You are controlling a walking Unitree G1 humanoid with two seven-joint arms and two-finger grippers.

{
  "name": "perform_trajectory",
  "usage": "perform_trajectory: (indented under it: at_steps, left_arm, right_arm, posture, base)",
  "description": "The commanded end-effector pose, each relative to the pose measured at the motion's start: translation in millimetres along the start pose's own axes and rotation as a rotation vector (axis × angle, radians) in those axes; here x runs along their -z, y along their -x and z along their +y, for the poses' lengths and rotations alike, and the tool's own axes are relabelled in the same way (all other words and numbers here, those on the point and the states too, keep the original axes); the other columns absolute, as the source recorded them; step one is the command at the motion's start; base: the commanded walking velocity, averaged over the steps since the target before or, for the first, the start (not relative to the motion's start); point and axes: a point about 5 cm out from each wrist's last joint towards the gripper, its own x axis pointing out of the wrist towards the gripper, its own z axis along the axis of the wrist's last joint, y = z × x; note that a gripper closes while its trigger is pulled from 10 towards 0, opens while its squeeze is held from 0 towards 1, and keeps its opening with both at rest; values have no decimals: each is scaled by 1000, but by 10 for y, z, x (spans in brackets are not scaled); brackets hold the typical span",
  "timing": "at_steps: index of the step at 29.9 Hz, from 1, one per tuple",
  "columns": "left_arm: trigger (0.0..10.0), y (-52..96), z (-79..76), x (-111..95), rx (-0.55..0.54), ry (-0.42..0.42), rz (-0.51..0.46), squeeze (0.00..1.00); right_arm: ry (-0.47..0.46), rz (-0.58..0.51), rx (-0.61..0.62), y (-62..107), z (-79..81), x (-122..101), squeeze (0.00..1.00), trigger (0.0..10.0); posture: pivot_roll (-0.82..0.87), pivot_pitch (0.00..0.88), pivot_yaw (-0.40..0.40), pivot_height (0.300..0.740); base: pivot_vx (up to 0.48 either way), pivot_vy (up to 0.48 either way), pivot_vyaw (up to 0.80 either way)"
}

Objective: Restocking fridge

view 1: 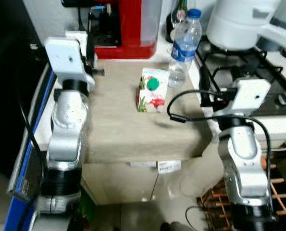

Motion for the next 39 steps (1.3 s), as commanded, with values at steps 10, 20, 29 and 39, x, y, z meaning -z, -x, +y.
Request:
perform_trajectory:
  at_steps: [10, 20, 29, 39]
  left_arm:
    - [10000, 27, -103, -6, -9, 2, -17, 0]
    - [10000, 55, -122, 101, 9, -5, 29, 0]
    - [10000, 62, -122, 123, 15, -12, 44, 0]
    - [10000, 54, -90, 120, 10, -25, 42, 0]
  right_arm:
    - [-16, -53, -65, -204, 57, 0, 0, 10000]
    - [-47, -13, -40, -142, 31, 125, 0, 10000]
    - [-44, 11, -26, -69, -7, 175, 0, 10000]
    - [-47, 15, -30, -64, 1, 181, 0, 10000]
  posture:
    - [-33, 0, -51, 740]
    - [-45, 0, -37, 740]
    - [-58, 0, -31, 740]
    - [-55, 0, -32, 740]
  base:
    - [0, 0, 0]
    - [-162, 0, 0]
    - [-295, 0, 0]
    - [-299, 0, 0]
